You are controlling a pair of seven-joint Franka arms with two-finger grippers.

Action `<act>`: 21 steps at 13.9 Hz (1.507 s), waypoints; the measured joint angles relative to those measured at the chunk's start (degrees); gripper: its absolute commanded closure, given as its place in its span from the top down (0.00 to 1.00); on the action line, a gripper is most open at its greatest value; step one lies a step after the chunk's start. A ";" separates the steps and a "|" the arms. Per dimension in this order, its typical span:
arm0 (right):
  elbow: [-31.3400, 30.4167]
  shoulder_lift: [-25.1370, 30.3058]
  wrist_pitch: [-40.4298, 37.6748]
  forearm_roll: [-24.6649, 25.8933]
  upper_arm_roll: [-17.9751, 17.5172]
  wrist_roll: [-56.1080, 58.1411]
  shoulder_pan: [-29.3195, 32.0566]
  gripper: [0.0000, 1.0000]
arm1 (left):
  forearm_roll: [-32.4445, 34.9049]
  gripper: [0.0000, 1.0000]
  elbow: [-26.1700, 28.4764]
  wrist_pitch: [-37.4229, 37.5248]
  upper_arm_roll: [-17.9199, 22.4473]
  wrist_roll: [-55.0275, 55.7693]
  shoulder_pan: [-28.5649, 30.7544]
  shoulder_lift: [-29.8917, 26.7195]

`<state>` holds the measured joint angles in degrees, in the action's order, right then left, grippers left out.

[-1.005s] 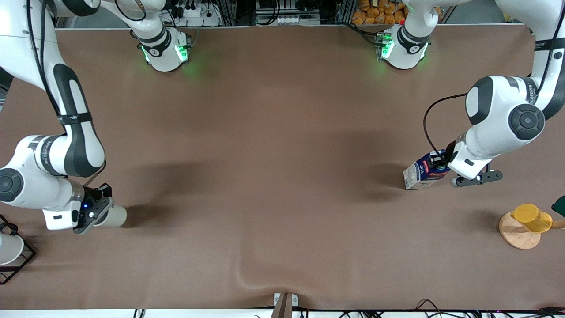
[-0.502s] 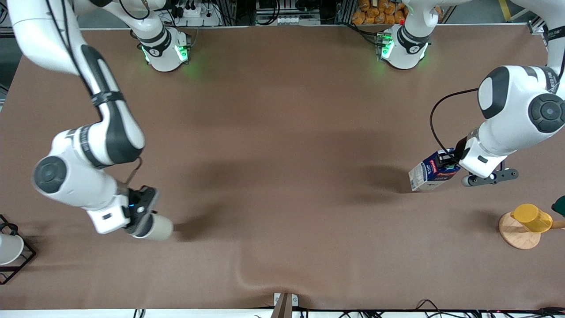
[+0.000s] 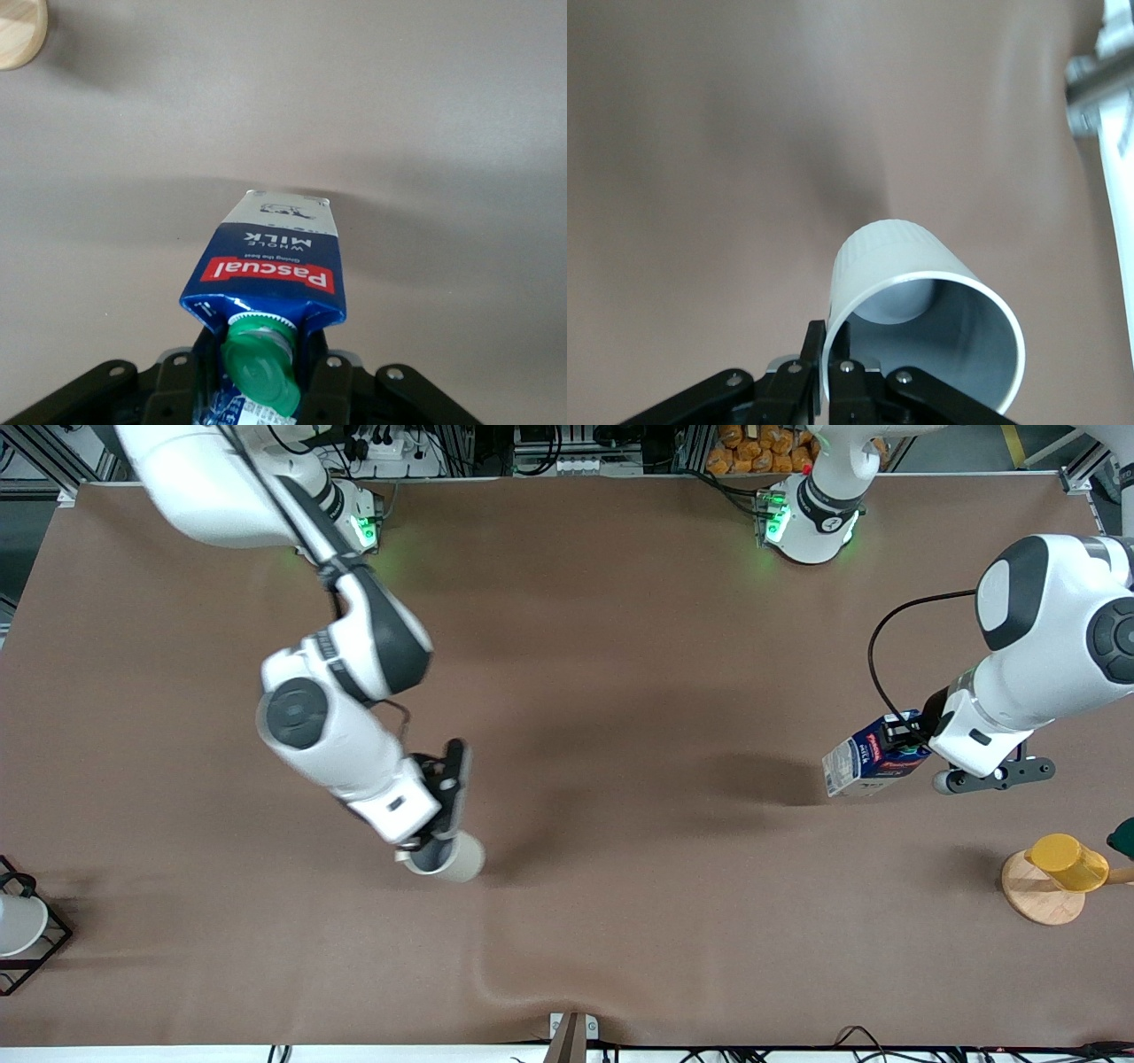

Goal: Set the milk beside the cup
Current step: 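Carry the white mug with the right gripper toward the table middle, then set down the mug, open the right gripper while the left gripper lifts the carton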

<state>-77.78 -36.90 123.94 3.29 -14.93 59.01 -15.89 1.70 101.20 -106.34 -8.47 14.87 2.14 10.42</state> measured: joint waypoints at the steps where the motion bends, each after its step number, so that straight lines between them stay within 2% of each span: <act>1: -0.02 -1.34 2.07 0.00 0.01 0.09 -1.66 0.00 | 0.00 0.37 -0.37 0.59 -0.24 0.01 -0.01 0.00; 3: 0.02 -3.68 5.44 0.07 0.06 0.91 -4.17 0.00 | -0.07 0.37 -1.12 1.65 -0.64 1.13 -0.06 0.00; 6: 0.23 -4.64 6.21 0.57 0.58 3.28 -8.00 0.00 | -0.12 0.37 -1.64 2.26 -1.72 2.79 -0.11 0.00; 14: 0.24 -6.52 5.92 9.24 1.74 6.85 -16.50 0.00 | -0.31 0.37 -1.87 3.46 -3.62 3.04 -0.13 0.00; 21: -0.03 -8.60 1.99 9.34 3.26 6.91 -16.46 0.00 | -0.98 0.37 -2.07 4.80 -5.73 3.04 -0.15 0.00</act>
<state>-77.81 -45.50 125.92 12.64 -11.68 65.92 -32.35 0.72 99.13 -101.54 -14.20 17.91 1.99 10.42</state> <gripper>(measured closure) 0.947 0.595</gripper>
